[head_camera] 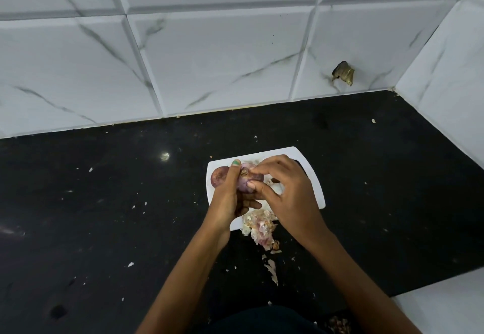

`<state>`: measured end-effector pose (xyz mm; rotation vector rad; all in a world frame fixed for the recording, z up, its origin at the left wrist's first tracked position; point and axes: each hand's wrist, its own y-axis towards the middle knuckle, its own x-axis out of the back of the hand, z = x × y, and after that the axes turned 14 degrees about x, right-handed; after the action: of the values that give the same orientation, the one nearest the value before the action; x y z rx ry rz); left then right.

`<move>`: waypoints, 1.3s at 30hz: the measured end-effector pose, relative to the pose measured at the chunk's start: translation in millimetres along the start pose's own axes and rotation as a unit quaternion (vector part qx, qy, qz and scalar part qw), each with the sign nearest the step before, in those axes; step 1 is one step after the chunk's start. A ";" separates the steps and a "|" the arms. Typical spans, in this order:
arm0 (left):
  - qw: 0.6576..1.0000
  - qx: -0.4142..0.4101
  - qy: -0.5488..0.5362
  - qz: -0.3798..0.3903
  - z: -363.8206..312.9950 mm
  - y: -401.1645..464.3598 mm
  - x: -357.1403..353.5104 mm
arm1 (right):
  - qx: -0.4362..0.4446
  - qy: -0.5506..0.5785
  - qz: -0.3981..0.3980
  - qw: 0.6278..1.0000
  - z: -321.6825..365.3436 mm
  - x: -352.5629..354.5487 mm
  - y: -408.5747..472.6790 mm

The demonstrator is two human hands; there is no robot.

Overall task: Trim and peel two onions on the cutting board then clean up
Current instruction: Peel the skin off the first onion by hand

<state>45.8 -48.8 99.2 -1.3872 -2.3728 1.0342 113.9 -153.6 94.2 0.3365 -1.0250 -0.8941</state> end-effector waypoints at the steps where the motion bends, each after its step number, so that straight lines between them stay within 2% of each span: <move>1: 1.000 -0.002 0.010 0.000 -0.2 -0.2 -0.1 | 0.000 0.011 -0.004 1.000 0.6 0.8 0.9; 6: 1.000 -0.009 0.029 -0.001 2.9 -0.8 -1.9 | -0.013 0.049 -0.011 0.999 -0.1 5.2 6.0; 11: 1.000 -0.012 0.019 0.000 1.6 -2.2 -3.1 | 0.008 -0.004 0.053 0.999 -2.1 3.3 3.3; 13: 1.000 -0.012 0.016 -0.002 0.0 -2.1 -2.1 | 0.000 0.036 0.057 0.998 -1.3 3.8 0.9; 15: 1.000 -0.005 0.011 -0.003 -1.2 -1.9 0.0 | -0.044 0.112 0.029 0.992 0.3 7.5 1.5; 17: 1.000 0.005 0.008 -0.002 -0.9 -1.9 1.3 | -0.073 0.137 -0.004 0.988 -0.3 11.6 3.3; 22: 0.999 -0.011 0.033 -0.001 -0.5 -3.1 -0.3 | -0.042 0.057 0.045 0.996 -5.8 7.6 5.6; 27: 0.999 -0.032 0.036 -0.009 -2.7 -3.8 -1.7 | 0.015 0.036 -0.003 0.999 -2.8 5.8 7.7; 32: 0.999 -0.033 0.024 -0.009 -1.6 -4.4 -2.6 | 0.012 0.043 -0.005 0.999 -1.3 7.2 9.0; 39: 1.000 -0.023 0.012 -0.006 -1.0 -2.1 -5.0 | -0.006 -0.025 0.062 0.998 -4.3 0.9 5.9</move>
<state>47.5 -53.2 102.2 -1.3915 -2.3983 0.9603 120.5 -151.3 96.2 0.2381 -1.0748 -0.8000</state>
